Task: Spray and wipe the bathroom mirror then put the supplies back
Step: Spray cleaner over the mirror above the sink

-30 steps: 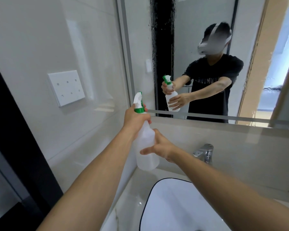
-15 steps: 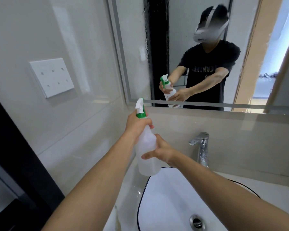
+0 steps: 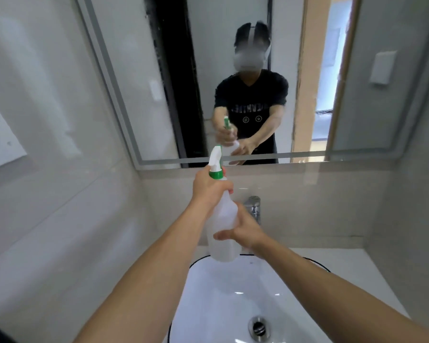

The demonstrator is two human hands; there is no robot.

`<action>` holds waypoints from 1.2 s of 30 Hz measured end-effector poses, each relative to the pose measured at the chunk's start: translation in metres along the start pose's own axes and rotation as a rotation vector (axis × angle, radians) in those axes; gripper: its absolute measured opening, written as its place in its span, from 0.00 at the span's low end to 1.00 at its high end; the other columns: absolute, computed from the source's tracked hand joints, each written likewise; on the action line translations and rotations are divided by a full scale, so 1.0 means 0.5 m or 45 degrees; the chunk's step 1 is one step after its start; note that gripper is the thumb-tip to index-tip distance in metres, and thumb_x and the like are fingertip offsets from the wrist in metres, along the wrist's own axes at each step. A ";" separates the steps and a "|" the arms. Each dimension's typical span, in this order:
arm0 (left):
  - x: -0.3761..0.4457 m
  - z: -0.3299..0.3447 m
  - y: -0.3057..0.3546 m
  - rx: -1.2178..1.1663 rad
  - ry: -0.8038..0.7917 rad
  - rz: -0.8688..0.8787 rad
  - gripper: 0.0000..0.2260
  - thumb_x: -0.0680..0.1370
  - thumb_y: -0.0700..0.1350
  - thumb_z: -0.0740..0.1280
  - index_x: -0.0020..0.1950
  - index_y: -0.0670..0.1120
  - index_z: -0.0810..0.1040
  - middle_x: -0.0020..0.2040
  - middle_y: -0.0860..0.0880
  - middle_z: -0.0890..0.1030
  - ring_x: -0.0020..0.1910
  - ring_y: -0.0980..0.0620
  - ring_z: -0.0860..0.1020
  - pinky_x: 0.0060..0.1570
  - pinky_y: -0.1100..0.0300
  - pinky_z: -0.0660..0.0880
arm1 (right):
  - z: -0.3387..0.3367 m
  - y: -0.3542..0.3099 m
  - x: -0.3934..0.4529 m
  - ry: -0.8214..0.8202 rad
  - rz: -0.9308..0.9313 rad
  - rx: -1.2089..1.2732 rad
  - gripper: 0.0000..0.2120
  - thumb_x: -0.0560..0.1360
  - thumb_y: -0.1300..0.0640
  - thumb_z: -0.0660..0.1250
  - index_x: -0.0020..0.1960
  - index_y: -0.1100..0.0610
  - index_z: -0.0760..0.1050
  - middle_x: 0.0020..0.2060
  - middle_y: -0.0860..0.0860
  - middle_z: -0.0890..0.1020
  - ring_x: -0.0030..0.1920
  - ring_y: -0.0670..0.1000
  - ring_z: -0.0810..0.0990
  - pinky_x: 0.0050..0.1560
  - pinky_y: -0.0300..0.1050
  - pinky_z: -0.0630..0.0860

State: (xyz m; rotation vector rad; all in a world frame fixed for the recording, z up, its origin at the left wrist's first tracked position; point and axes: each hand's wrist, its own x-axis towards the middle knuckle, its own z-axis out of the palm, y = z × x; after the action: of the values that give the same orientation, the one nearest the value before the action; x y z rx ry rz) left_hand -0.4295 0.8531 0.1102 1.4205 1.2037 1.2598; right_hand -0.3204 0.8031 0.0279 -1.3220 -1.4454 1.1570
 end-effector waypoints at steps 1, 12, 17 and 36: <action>0.001 0.021 0.002 -0.014 -0.016 0.003 0.17 0.55 0.37 0.72 0.41 0.47 0.76 0.35 0.51 0.76 0.34 0.49 0.74 0.36 0.55 0.72 | -0.022 0.002 -0.003 0.029 0.003 -0.031 0.40 0.59 0.53 0.81 0.66 0.49 0.64 0.57 0.51 0.78 0.58 0.53 0.78 0.57 0.56 0.78; -0.024 0.244 0.068 0.066 -0.486 0.257 0.26 0.69 0.37 0.77 0.64 0.46 0.75 0.46 0.51 0.78 0.47 0.50 0.77 0.47 0.59 0.75 | -0.225 0.033 -0.087 0.407 -0.053 -0.005 0.40 0.55 0.41 0.81 0.61 0.48 0.67 0.56 0.49 0.80 0.57 0.52 0.80 0.58 0.59 0.79; -0.052 0.326 0.097 0.039 -0.607 0.334 0.27 0.67 0.42 0.77 0.64 0.48 0.75 0.52 0.49 0.81 0.52 0.49 0.80 0.51 0.58 0.76 | -0.320 0.033 -0.138 0.515 -0.093 -0.025 0.37 0.60 0.48 0.81 0.64 0.48 0.67 0.57 0.50 0.79 0.58 0.54 0.79 0.59 0.55 0.77; -0.191 0.516 0.019 -0.058 -0.906 -0.359 0.31 0.82 0.66 0.45 0.74 0.51 0.72 0.67 0.48 0.76 0.65 0.44 0.75 0.69 0.43 0.66 | -0.489 0.155 -0.376 0.927 0.063 0.018 0.38 0.56 0.52 0.83 0.63 0.48 0.71 0.55 0.50 0.81 0.56 0.50 0.81 0.55 0.47 0.79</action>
State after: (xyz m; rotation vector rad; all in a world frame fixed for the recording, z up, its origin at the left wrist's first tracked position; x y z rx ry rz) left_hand -0.1746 0.7564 0.0745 1.4265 0.8291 0.5046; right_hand -0.0489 0.6389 0.0068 -1.5552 -0.8684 0.5996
